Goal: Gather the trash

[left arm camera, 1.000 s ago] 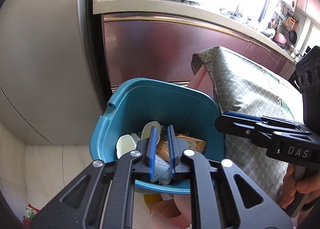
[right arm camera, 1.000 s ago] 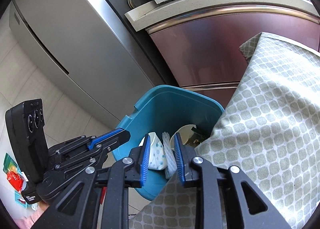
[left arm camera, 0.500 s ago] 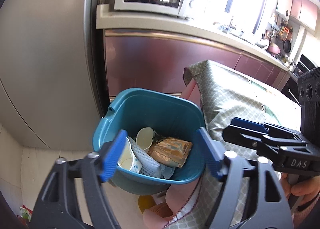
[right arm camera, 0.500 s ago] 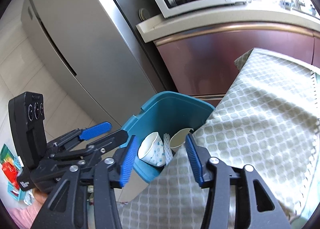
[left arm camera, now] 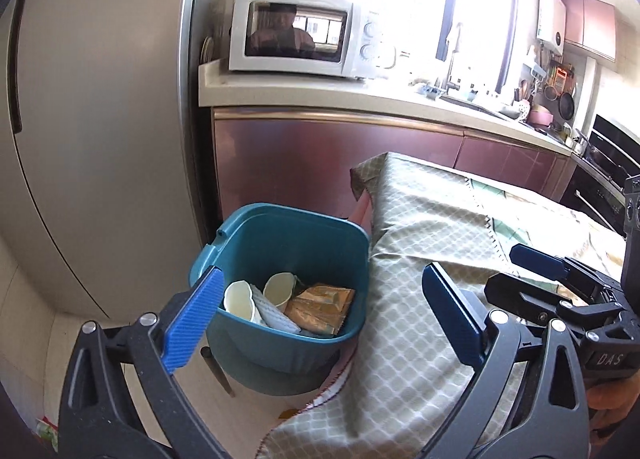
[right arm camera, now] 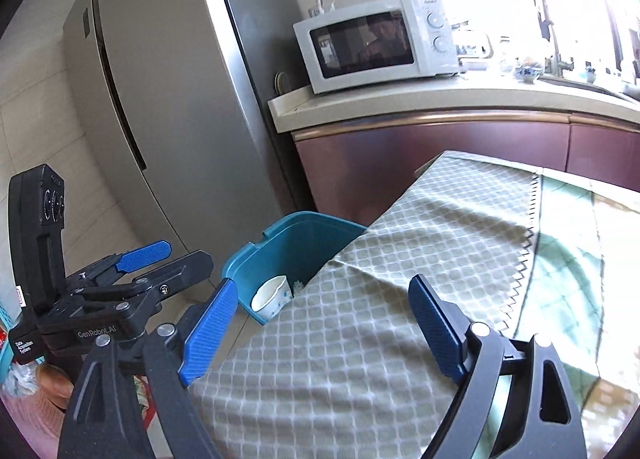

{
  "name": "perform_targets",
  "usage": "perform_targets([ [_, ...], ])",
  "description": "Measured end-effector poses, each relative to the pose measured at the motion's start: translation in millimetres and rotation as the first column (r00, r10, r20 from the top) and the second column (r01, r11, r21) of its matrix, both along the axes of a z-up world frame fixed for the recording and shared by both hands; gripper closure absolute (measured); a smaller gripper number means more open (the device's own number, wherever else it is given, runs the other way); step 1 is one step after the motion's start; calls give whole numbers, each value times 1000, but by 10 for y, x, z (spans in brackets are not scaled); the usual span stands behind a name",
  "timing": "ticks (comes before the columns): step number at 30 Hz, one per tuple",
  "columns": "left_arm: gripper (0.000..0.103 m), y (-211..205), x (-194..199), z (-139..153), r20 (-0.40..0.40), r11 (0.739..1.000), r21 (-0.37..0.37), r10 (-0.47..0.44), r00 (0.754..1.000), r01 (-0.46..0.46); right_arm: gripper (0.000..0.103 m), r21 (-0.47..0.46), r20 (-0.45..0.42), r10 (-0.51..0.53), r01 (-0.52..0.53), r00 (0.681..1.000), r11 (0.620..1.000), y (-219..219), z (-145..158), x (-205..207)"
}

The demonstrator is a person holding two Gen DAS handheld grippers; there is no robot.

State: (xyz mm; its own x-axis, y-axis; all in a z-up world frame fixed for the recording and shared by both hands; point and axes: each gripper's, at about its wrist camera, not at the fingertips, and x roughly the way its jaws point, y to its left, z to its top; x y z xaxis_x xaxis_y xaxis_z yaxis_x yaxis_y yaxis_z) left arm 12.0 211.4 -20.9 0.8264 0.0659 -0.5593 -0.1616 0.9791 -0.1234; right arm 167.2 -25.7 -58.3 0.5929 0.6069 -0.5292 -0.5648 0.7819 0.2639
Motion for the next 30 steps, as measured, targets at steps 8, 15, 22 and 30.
perform_targets([
  [8,6,-269,-302,175,105,999,50,2,994,-7,7,-3,146,-94,96,985,995,-286,140,-372],
  [15,6,-495,-574,289,178,997,73,-3,984,-11,7,23,248,-199,199,948,980,-595,236,-697],
  [22,6,-708,-750,375,221,995,101,-15,975,-7,7,41,330,-276,278,903,960,-839,313,-966],
  [30,6,-890,-905,430,262,992,127,-27,965,-6,7,66,350,-337,336,874,940,-1075,337,-1149],
])
